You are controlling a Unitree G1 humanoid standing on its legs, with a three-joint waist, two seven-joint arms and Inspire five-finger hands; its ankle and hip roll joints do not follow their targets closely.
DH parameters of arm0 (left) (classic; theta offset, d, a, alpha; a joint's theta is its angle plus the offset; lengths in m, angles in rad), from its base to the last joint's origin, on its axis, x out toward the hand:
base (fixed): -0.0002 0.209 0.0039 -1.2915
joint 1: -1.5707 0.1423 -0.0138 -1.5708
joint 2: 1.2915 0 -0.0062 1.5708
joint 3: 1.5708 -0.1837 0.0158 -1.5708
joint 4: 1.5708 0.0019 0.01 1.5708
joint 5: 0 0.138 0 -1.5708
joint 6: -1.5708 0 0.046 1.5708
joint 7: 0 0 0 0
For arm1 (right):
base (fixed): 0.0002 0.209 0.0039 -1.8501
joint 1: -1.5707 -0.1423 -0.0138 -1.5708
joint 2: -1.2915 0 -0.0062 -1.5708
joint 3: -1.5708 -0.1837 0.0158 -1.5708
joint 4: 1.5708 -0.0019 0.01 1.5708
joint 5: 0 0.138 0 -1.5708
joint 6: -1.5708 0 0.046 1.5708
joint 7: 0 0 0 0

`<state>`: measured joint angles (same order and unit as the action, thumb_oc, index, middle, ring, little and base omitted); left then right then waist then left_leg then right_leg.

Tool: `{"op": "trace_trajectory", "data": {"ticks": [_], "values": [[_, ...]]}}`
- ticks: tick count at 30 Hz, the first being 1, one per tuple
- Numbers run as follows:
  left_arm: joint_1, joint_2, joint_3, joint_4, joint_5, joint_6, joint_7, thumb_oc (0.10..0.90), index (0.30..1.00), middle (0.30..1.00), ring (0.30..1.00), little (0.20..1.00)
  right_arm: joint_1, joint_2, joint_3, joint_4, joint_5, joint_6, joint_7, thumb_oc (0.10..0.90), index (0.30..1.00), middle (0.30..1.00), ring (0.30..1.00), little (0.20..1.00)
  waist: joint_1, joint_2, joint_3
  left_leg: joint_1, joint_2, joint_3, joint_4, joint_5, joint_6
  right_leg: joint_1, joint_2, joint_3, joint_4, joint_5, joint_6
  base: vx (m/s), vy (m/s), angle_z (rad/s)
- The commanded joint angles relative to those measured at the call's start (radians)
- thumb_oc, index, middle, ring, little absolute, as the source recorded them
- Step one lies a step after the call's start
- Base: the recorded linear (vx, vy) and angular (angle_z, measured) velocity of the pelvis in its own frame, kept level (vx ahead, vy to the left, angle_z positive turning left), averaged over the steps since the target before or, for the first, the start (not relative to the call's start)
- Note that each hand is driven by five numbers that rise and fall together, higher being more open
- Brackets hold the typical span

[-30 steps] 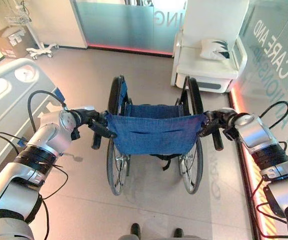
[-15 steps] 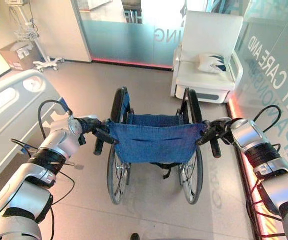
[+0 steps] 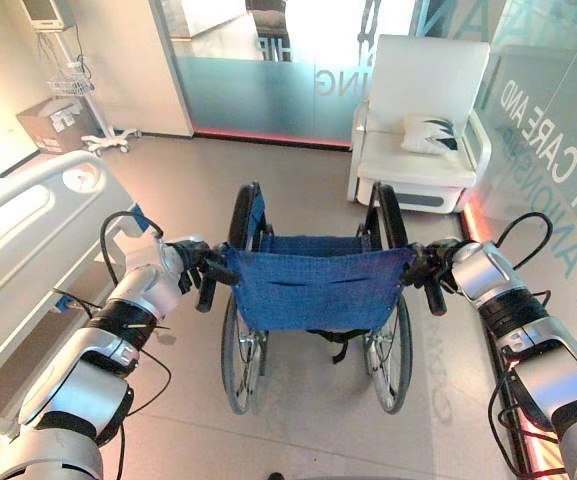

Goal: Push the wheelchair next to the bed

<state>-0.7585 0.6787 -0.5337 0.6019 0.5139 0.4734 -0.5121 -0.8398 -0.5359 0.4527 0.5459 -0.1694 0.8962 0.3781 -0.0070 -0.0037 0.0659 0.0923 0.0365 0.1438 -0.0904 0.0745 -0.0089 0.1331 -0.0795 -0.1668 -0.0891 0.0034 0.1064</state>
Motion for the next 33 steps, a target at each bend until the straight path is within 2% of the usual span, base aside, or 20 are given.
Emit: {"op": "trace_trajectory", "data": {"ticks": [1, 5, 9, 16, 23, 28, 29, 31, 33], "values": [[-0.018, -0.018, -0.087, 0.169, 0.126, -0.051, 0.001, 0.4, 0.3, 0.3, 0.3, 0.3, 0.017, -0.044, 0.145, 0.011, -0.089, -0.069, 0.087, 0.4, 0.3, 0.3, 0.3, 0.3, -0.008, -0.014, 0.08, 0.005, -0.051, 0.023, 0.09, -0.122, 0.023, -0.056, 0.032, 0.014, 0.059, 0.013, -0.027, 0.04, -0.032, 0.0], [-0.035, -0.044, -0.115, 0.196, 0.15, -0.059, 0.003, 0.4, 0.3, 0.3, 0.3, 0.3, -0.002, -0.036, 0.156, 0.009, -0.086, -0.105, 0.079, 0.4, 0.3, 0.3, 0.3, 0.3, -0.011, -0.017, 0.081, 0.005, -0.05, 0.026, 0.096, -0.125, 0.023, -0.056, 0.032, 0.015, 0.063, 0.011, -0.028, 0.04, -0.032, 0.0], [-0.016, -0.063, -0.091, 0.197, -0.005, -0.056, 0.099, 0.4, 0.3, 0.3, 0.3, 0.3, 0.005, -0.042, 0.149, -0.021, -0.098, -0.157, 0.038, 0.4, 0.3, 0.3, 0.3, 0.3, -0.013, -0.02, 0.08, 0.006, -0.047, 0.026, 0.103, -0.128, 0.022, -0.052, 0.033, 0.017, 0.062, 0.008, -0.029, 0.07, -0.038, 0.0], [0.048, -0.054, -0.031, 0.141, -0.112, -0.077, 0.196, 0.4, 0.3, 0.3, 0.3, 0.3, 0.056, -0.073, 0.095, -0.089, -0.111, -0.242, -0.087, 0.4, 0.3, 0.3, 0.3, 0.3, -0.012, -0.015, 0.088, 0.007, -0.043, 0.021, 0.111, -0.131, 0.023, -0.054, 0.036, 0.016, 0.077, -0.002, -0.033, 0.06, -0.031, 0.0], [0.096, -0.023, 0.026, 0.053, -0.249, -0.099, 0.295, 0.4, 0.3, 0.3, 0.3, 0.3, 0.094, -0.086, 0.057, -0.081, -0.092, -0.276, -0.152, 0.4, 0.3, 0.3, 0.3, 0.3, 0.006, -0.009, 0.094, -0.003, -0.029, 0.003, 0.135, -0.133, 0.017, -0.055, 0.039, -0.017, 0.125, -0.041, -0.047, 0.09, -0.082, 0.01], [0.098, -0.013, 0.059, 0.018, -0.375, -0.114, 0.341, 0.4, 0.3, 0.3, 0.3, 0.3, 0.085, -0.102, 0.059, -0.046, -0.09, -0.342, -0.199, 0.4, 0.3, 0.3, 0.3, 0.3, 0.013, -0.035, 0.111, -0.05, 0.002, -0.007, 0.299, -0.177, 0.003, -0.073, 0.017, -0.046, 0.184, -0.064, -0.078, 0.09, -0.141, 0.16], [0.109, -0.013, 0.073, 0.007, -0.389, -0.129, 0.352, 0.4, 0.3, 0.3, 0.3, 0.3, 0.09, -0.111, 0.057, -0.048, -0.092, -0.372, -0.214, 0.4, 0.3, 0.3, 0.3, 0.3, 0.018, -0.052, 0.123, -0.083, 0.014, -0.016, 0.399, -0.169, -0.003, -0.076, 0.008, -0.051, 0.19, -0.056, -0.091, 0.08, -0.139, 0.2], [0.134, -0.013, 0.086, -0.014, -0.388, -0.139, 0.365, 0.4, 0.3, 0.3, 0.3, 0.3, 0.1, -0.123, 0.054, -0.051, -0.099, -0.412, -0.243, 0.4, 0.3, 0.3, 0.3, 0.3, 0.025, -0.065, 0.136, -0.116, 0.021, -0.028, 0.487, -0.137, -0.004, -0.077, 0.005, -0.05, 0.192, -0.048, -0.101, 0.08, -0.115, 0.15], [0.135, -0.013, 0.087, -0.015, -0.388, -0.138, 0.365, 0.4, 0.3, 0.3, 0.3, 0.3, 0.1, -0.123, 0.055, -0.05, -0.098, -0.414, -0.245, 0.4, 0.3, 0.3, 0.3, 0.3, 0.022, -0.063, 0.133, -0.123, 0.024, -0.031, 0.496, -0.14, -0.005, -0.079, 0.007, -0.052, 0.193, -0.048, -0.102, 0.07, -0.077, 0.11]]}}
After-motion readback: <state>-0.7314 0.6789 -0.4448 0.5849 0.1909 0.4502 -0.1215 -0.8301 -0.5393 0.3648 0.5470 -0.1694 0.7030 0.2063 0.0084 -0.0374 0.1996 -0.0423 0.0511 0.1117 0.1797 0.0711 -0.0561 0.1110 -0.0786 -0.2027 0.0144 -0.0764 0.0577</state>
